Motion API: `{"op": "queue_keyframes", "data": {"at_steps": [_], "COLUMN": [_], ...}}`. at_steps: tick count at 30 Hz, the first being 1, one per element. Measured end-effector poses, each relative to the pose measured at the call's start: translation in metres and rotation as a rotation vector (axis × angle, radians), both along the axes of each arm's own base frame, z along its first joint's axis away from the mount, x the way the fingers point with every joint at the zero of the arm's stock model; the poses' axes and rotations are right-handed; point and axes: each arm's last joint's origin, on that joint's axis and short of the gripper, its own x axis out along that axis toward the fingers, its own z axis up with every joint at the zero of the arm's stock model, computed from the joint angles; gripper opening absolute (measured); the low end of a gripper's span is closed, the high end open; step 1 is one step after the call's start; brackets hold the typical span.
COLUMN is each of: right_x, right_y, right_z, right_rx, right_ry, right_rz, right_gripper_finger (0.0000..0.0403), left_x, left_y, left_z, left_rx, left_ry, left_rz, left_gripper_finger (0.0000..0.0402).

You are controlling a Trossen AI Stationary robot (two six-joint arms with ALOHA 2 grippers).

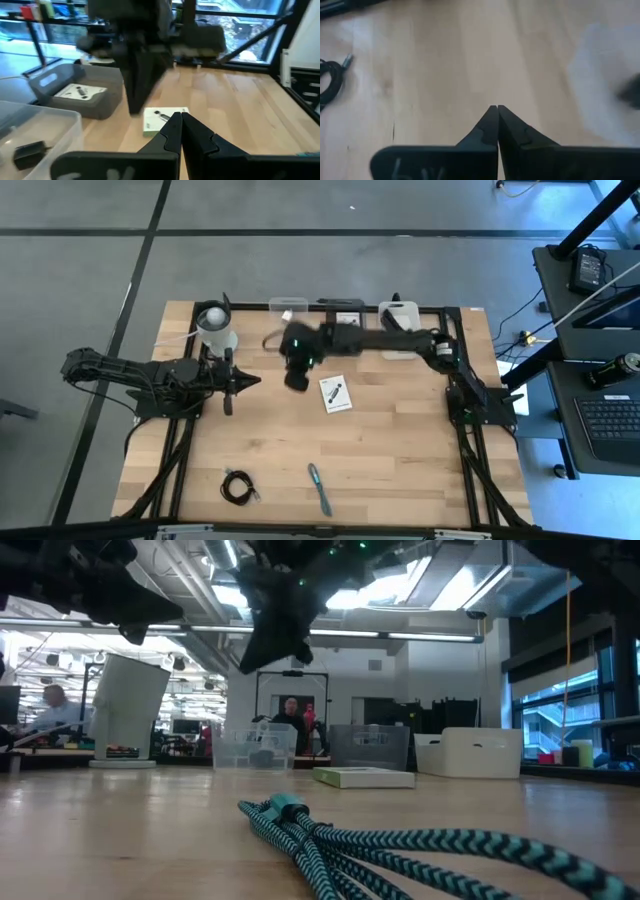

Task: Pick and place items into bin
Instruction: Put the black charger cable into the white bin

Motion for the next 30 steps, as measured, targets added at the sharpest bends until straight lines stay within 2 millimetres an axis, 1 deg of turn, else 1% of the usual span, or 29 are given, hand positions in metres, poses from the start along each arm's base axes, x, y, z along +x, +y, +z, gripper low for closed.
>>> {"op": "queue_keyframes", "data": {"at_steps": [2,4,7,8,12,16,20,23,27,30], "right_x": [-0.006,-0.013,-0.037,-0.047,-0.095,-0.151,-0.204,-0.239,-0.276,-0.297], "right_y": [0.015,0.028,0.044,0.049,0.061,0.071,0.08,0.085,0.091,0.093], "right_z": [-0.013,-0.02,-0.032,-0.034,-0.037,-0.042,-0.043,-0.042,-0.045,-0.049], "right_rx": [0.007,0.028,0.062,0.065,0.095,0.12,0.146,0.183,0.24,0.275], "right_ry": [-0.017,-0.093,-0.174,-0.21,-0.313,-0.326,-0.356,-0.397,-0.443,-0.475], "right_rz": [-0.015,-0.026,-0.048,-0.066,-0.144,-0.233,-0.295,-0.3,-0.274,-0.258], "right_gripper_finger": [0.0001,0.0001,0.0001,0.0001,0.0001,0.0,0.0,0.0,0.0,0.0], "left_x": [0.0,0.0,0.0,0.0,0.003,0.011,0.026,0.043,0.066,0.084], "left_y": [-0.001,-0.001,-0.001,-0.001,-0.002,-0.002,-0.004,-0.006,-0.013,-0.022], "left_z": [0.0,-0.001,-0.002,-0.002,-0.001,0.009,0.022,0.033,0.046,0.053], "left_rx": [-0.003,-0.011,-0.046,-0.055,-0.061,-0.057,-0.044,-0.038,-0.1,-0.152], "left_ry": [0.003,0.012,0.016,0.019,0.045,0.136,0.259,0.374,0.565,0.712], "left_rz": [-0.03,-0.042,-0.035,-0.033,-0.032,-0.023,-0.011,-0.006,0.017,0.014], "left_gripper_finger": [0.0003,0.0003,0.0002,0.0002,0.0002,0.0002,0.0002,0.0002,0.0002,0.0002]}}
